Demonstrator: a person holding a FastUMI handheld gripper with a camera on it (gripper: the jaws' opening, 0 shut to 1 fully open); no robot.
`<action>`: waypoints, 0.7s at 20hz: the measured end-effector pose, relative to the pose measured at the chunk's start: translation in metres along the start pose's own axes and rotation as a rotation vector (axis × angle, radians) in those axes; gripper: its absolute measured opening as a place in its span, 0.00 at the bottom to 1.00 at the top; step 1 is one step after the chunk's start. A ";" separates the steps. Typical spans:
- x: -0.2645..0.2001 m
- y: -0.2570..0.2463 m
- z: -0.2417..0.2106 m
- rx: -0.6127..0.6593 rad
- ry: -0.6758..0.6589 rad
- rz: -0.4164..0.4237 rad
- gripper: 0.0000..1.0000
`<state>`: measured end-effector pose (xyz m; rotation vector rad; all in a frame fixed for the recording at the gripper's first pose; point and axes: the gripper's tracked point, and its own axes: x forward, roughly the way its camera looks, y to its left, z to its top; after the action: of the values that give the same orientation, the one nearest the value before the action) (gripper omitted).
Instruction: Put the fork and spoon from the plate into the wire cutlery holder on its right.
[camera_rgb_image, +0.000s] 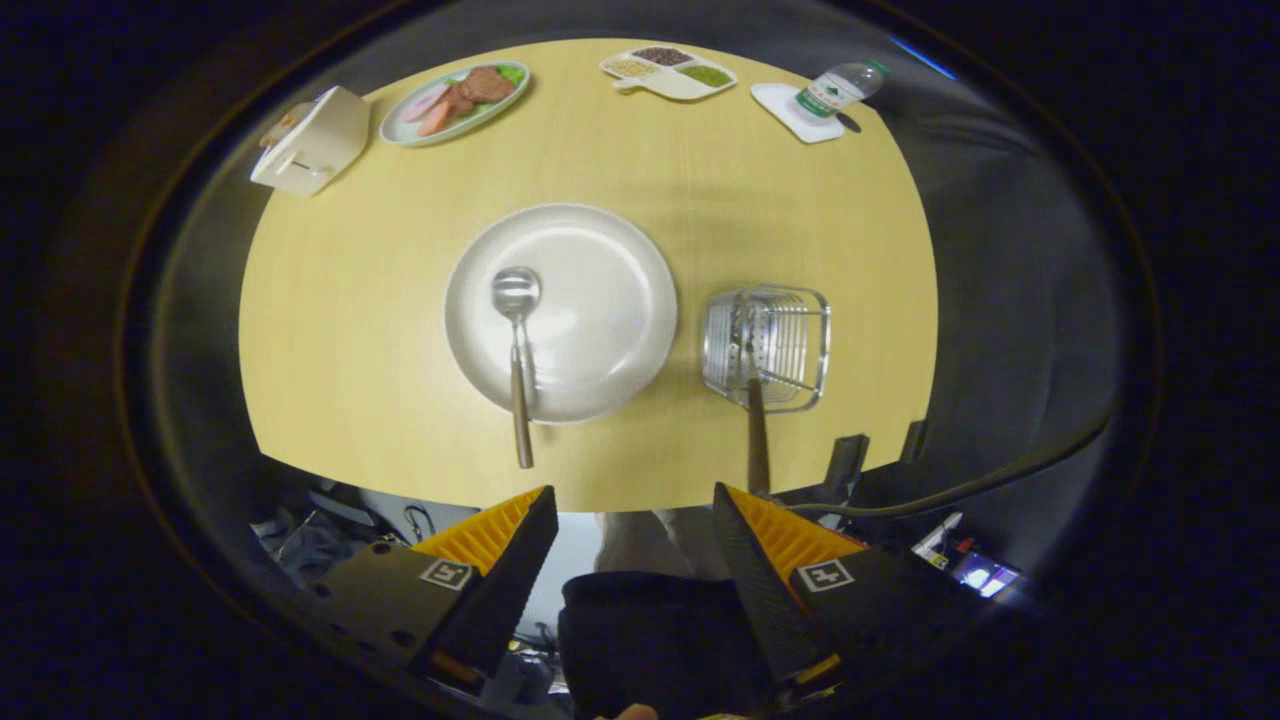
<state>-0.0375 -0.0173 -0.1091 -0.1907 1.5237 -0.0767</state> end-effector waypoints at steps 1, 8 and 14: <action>0.003 0.011 0.001 0.013 -0.007 0.017 1.00; 0.057 0.069 -0.003 0.079 0.017 0.091 0.99; 0.109 0.087 -0.013 0.071 0.045 0.076 0.92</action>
<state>-0.0508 0.0486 -0.2320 -0.0748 1.5695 -0.0744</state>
